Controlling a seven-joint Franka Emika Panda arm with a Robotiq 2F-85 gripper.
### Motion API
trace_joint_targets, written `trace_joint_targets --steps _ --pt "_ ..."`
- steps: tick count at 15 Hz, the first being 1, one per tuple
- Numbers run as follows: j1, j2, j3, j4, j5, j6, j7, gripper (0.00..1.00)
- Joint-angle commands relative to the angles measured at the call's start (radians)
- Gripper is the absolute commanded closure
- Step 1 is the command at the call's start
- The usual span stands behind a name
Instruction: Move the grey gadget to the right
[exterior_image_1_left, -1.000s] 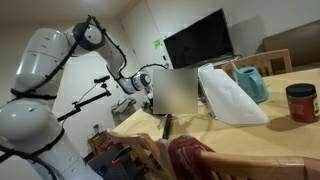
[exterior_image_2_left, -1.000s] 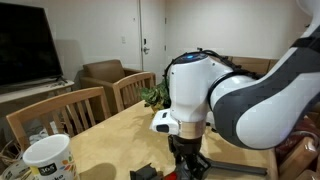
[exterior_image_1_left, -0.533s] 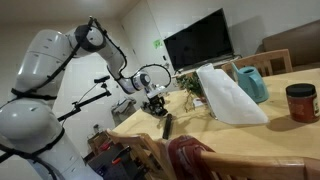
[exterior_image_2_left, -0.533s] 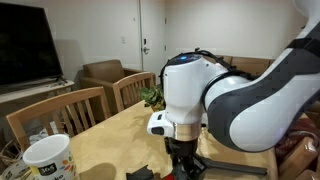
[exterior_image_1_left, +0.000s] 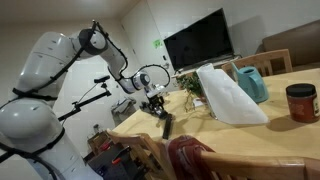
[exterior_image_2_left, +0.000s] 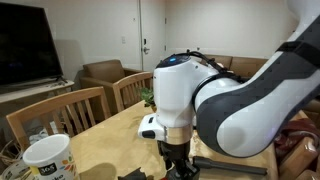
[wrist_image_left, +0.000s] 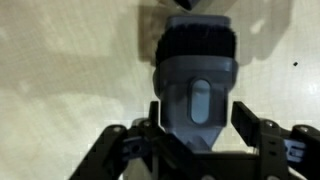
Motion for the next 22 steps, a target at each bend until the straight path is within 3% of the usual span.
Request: trace_joint_targets --steps 1,11,22 --pt "-0.002 0.025 0.001 0.036 0.002 -0.035 -0.021 0.0" --pt "0.007 0.01 -0.001 -0.011 -0.015 0.0 -0.005 0.0" --pt "0.061 -0.183 -0.069 -0.296 -0.166 0.139 0.212 0.0"
